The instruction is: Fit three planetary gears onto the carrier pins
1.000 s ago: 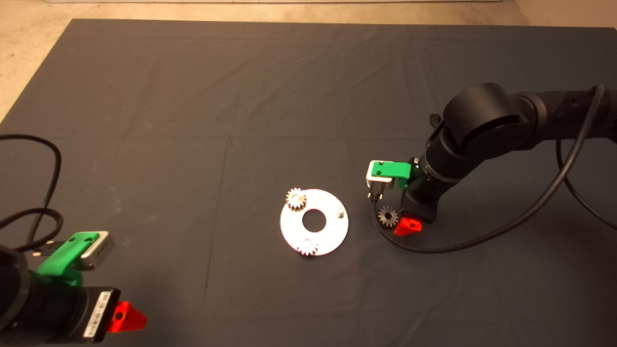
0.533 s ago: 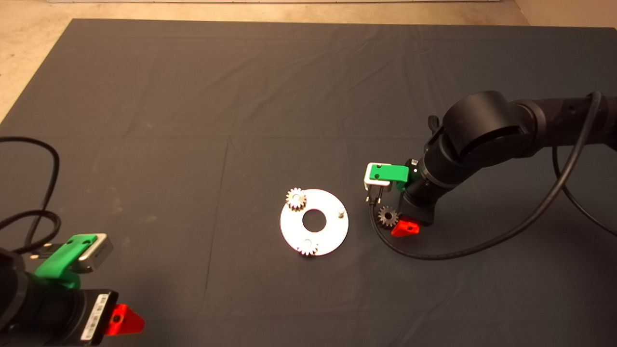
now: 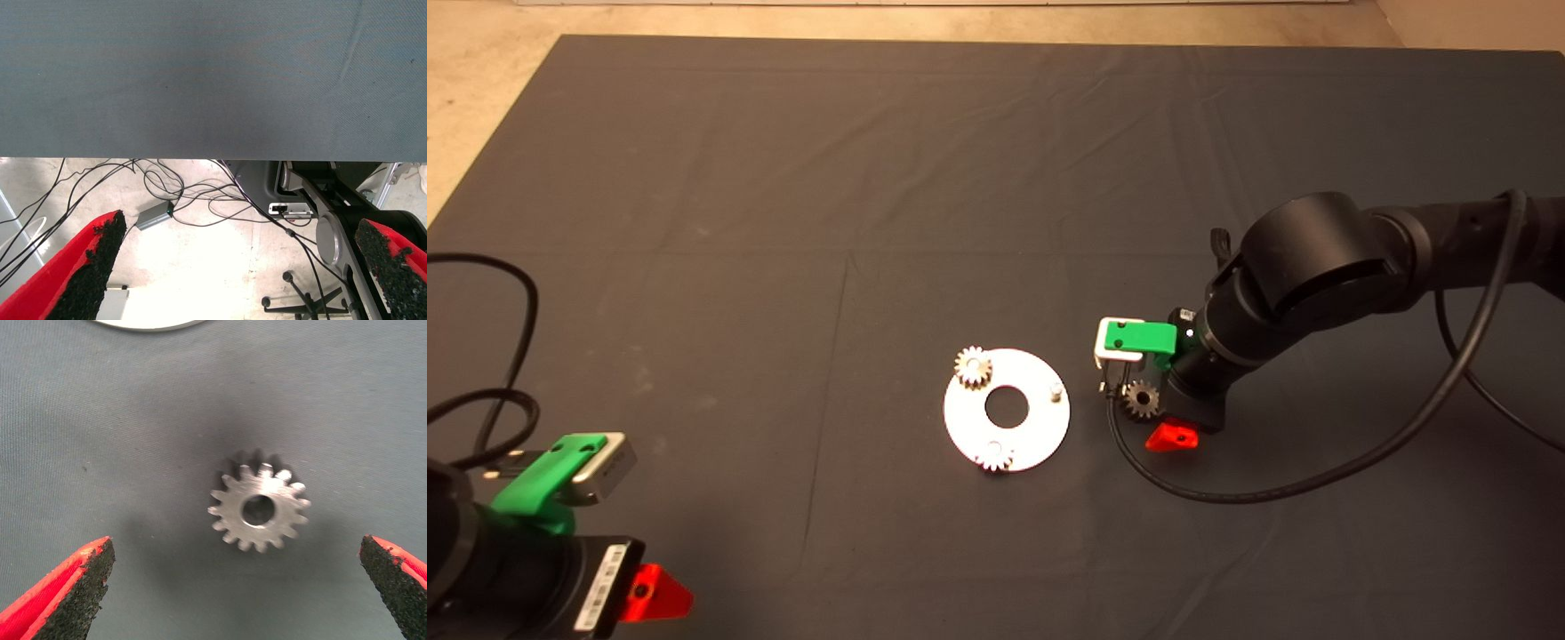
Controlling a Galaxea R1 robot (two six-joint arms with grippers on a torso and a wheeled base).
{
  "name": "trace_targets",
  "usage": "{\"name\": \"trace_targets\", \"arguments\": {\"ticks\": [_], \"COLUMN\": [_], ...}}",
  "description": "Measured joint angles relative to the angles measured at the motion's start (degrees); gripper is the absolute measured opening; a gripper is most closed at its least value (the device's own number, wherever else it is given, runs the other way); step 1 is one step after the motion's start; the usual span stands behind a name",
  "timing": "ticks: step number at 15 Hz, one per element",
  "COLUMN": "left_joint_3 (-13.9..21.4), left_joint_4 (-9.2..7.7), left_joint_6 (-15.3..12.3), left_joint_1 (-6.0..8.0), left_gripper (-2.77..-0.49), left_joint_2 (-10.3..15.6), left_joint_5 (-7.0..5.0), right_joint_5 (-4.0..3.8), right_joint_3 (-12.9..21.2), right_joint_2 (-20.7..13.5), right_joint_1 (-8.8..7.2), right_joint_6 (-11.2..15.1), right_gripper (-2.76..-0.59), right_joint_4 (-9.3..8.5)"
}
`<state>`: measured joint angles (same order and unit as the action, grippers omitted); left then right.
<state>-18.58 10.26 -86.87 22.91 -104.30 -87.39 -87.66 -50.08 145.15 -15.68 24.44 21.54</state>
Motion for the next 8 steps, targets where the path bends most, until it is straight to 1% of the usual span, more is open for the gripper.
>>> {"name": "trace_targets", "arguments": {"ticks": [1,3,5,8], "left_joint_3": [0.0,0.0,0.0,0.0], "left_joint_4": [0.00,0.00,0.00,-0.04], "left_joint_6": [0.2,0.5,0.8,1.2], "left_joint_1": [0.00,0.00,0.00,0.00], "left_gripper": [-0.78,-0.78,-0.78,-0.78], "left_joint_2": [0.0,0.0,0.0,0.0], "left_joint_5": [0.00,-0.01,-0.01,-0.01], "right_joint_5": [0.01,0.07,0.04,0.03], "right_joint_3": [0.0,0.0,-0.3,-2.5], "right_joint_2": [0.1,0.3,0.3,0.7], "right_joint_1": [0.38,0.49,0.92,2.04], "right_joint_6": [0.0,-0.2,-0.7,-1.9], "right_gripper": [-0.62,-0.62,-0.62,-0.62], "right_joint_4": [0.29,0.87,1.14,1.37]}}
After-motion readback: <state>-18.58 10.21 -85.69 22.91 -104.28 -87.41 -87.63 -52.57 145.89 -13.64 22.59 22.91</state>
